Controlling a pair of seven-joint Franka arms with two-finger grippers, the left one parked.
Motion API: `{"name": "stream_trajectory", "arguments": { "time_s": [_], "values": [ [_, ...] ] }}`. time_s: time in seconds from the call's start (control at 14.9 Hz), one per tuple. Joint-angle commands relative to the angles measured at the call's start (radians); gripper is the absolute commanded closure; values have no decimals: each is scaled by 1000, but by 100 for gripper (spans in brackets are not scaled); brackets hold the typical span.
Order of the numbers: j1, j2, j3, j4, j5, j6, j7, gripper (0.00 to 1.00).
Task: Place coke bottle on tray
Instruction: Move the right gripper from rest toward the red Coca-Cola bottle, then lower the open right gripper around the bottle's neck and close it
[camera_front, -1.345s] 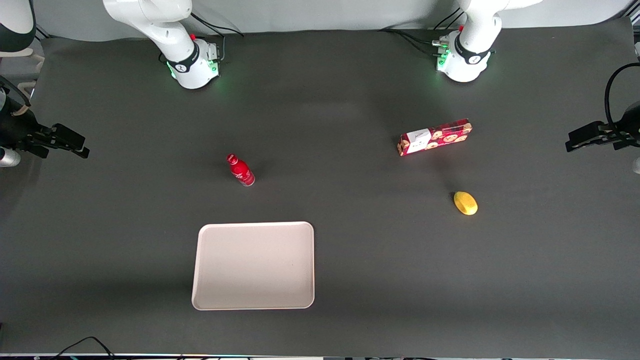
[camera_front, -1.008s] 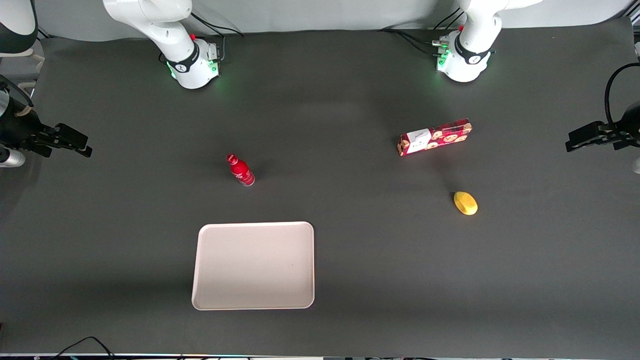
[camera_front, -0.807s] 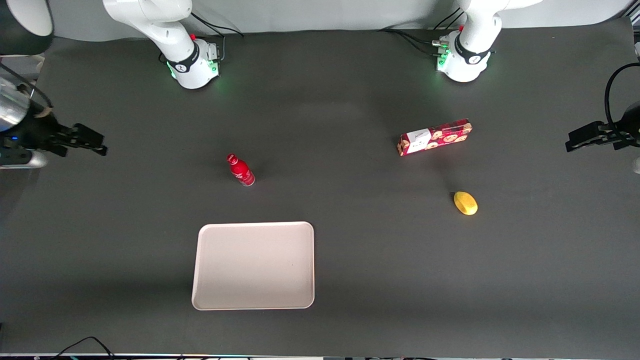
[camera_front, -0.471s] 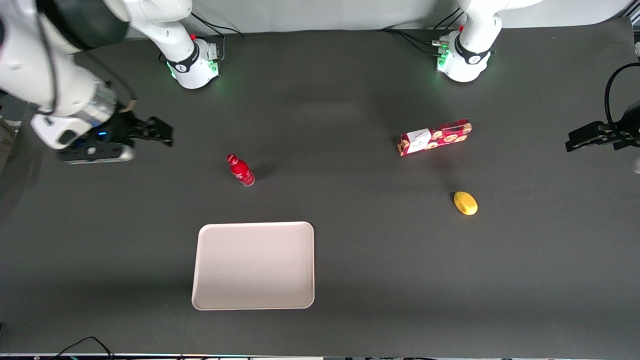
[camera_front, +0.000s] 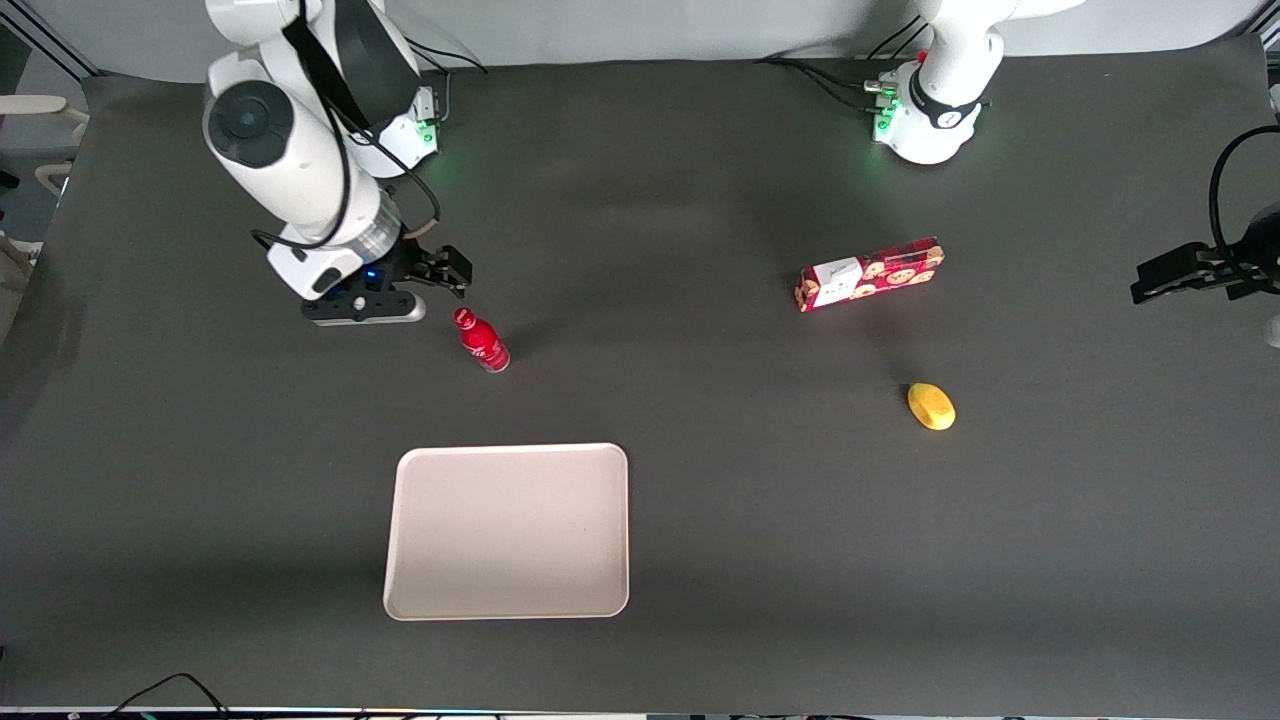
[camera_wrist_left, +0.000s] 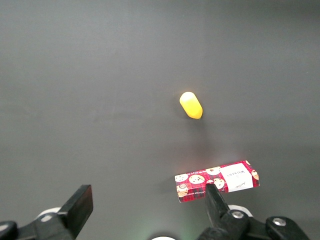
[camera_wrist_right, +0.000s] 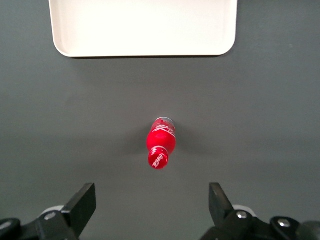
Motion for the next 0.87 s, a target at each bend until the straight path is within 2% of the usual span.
{"name": "stream_trajectory", "arguments": {
  "time_s": [0.0, 0.13, 0.4, 0.81],
  "values": [
    [-2, -13, 7, -119, 4, 149, 20, 0],
    [-1, 16, 8, -153, -2, 217, 20, 0],
    [-1, 106, 33, -154, -108, 276, 121, 0],
    [-1, 114, 50, -231, -114, 340, 129, 0]
  ]
}}
